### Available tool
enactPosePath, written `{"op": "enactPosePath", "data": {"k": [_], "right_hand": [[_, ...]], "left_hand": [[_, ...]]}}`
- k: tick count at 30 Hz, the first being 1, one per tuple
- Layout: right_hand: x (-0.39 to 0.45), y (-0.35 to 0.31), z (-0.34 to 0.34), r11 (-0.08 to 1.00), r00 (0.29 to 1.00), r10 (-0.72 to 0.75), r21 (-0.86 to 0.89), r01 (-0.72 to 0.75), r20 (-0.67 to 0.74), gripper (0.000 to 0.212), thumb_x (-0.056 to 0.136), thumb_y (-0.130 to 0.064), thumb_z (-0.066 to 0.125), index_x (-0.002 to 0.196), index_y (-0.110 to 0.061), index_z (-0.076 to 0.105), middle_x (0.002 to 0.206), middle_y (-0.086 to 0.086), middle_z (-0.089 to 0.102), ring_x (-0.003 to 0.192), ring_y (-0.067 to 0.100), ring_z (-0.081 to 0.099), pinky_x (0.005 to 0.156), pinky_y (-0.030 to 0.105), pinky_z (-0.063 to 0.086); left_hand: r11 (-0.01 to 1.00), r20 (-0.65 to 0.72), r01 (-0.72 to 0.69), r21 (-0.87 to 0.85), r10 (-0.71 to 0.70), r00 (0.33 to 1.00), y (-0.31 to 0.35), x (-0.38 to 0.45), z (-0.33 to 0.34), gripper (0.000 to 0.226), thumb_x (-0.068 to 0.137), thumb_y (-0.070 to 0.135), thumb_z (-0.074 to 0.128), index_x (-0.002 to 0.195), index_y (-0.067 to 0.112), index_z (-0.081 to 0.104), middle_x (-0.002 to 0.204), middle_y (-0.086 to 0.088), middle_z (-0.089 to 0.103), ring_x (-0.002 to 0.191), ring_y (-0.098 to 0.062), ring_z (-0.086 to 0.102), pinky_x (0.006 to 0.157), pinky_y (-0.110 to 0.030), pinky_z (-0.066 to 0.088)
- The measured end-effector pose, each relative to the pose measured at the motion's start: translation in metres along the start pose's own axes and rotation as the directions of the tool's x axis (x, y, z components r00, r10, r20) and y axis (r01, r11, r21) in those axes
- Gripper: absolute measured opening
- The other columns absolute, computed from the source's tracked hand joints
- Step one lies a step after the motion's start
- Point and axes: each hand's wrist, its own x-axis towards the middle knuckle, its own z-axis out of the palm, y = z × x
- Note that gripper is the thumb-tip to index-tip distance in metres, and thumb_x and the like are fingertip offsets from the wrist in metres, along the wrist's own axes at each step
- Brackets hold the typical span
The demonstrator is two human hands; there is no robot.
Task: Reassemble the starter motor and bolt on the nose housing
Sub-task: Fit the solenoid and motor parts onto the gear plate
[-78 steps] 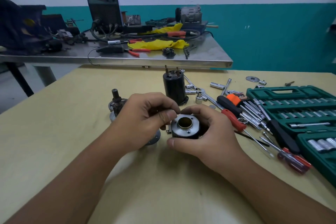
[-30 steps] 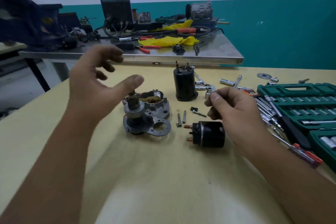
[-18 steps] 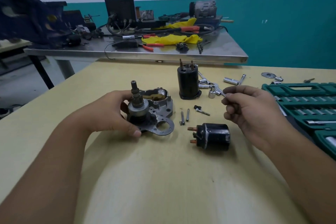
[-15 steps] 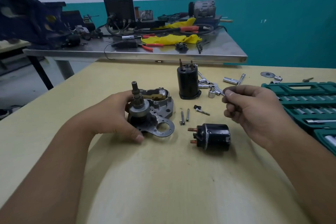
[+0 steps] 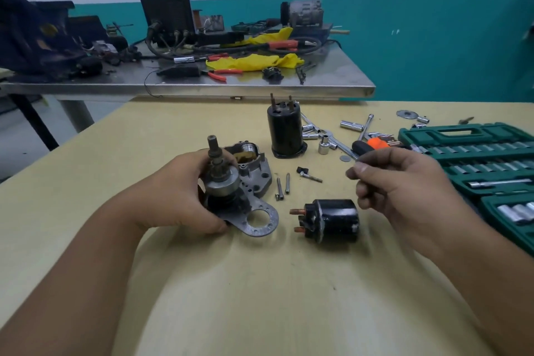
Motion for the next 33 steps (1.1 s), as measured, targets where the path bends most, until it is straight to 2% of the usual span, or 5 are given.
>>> {"op": "enactPosePath", "data": {"k": [5, 8, 11, 15, 33], "right_hand": [[0.005, -0.002, -0.003, 0.92, 0.952, 0.302, 0.248, -0.302, 0.041, 0.023, 0.096, 0.011, 0.044, 0.095, -0.003, 0.062, 0.07, 0.015, 0.062, 0.046, 0.014, 0.05, 0.04, 0.024, 0.043], [0.006, -0.004, -0.01, 0.942, 0.935, 0.321, 0.048, -0.331, 0.149, 0.013, 0.096, -0.015, 0.059, 0.095, -0.004, 0.066, 0.065, 0.005, 0.046, 0.045, 0.011, 0.028, 0.038, 0.023, 0.025], [0.002, -0.016, -0.02, 0.901, 0.895, 0.242, -0.43, -0.063, 0.375, 0.053, 0.06, -0.06, 0.088, 0.095, -0.023, 0.076, 0.061, -0.006, 0.041, 0.05, 0.011, 0.031, 0.042, 0.025, 0.027], [-0.002, -0.01, -0.019, 0.523, 0.819, 0.247, -0.783, 0.338, 0.518, 0.069, 0.038, -0.074, 0.088, 0.098, -0.045, 0.069, 0.082, -0.007, 0.071, 0.078, 0.004, 0.059, 0.076, 0.029, 0.048], [-0.019, -0.001, -0.004, 0.706, 0.795, -0.3, -0.437, 0.557, 0.528, 0.051, 0.047, -0.045, 0.093, 0.081, -0.026, 0.061, 0.075, 0.003, 0.065, 0.065, 0.031, 0.06, 0.052, 0.044, 0.046]], "left_hand": [[1.0, 0.018, 0.027, -0.004, -0.026, 0.999, 0.003, 0.001, 0.003, 0.078, 0.049, 0.018, 0.094, 0.118, 0.036, 0.064, 0.114, 0.011, 0.071, 0.107, -0.012, 0.069, 0.081, -0.029, 0.061], [0.999, 0.029, 0.04, -0.003, -0.04, 0.999, 0.005, 0.001, 0.004, 0.077, 0.049, 0.017, 0.094, 0.118, 0.033, 0.063, 0.113, 0.009, 0.072, 0.107, -0.014, 0.069, 0.084, -0.034, 0.061], [0.999, 0.022, 0.048, -0.002, -0.048, 0.999, 0.006, 0.001, 0.004, 0.077, 0.048, 0.017, 0.094, 0.117, 0.034, 0.064, 0.111, 0.01, 0.072, 0.106, -0.012, 0.069, 0.082, -0.032, 0.061], [1.0, 0.011, 0.019, -0.006, -0.019, 1.0, 0.01, 0.001, 0.005, 0.073, 0.048, 0.015, 0.093, 0.113, 0.033, 0.065, 0.108, 0.007, 0.073, 0.102, -0.015, 0.071, 0.08, -0.03, 0.061], [0.932, -0.205, -0.22, -0.289, 0.164, 0.965, 0.048, 0.009, 0.051, 0.07, 0.051, 0.014, 0.088, 0.114, 0.023, 0.059, 0.115, -0.013, 0.069, 0.11, -0.03, 0.071, 0.092, -0.05, 0.061]]}}
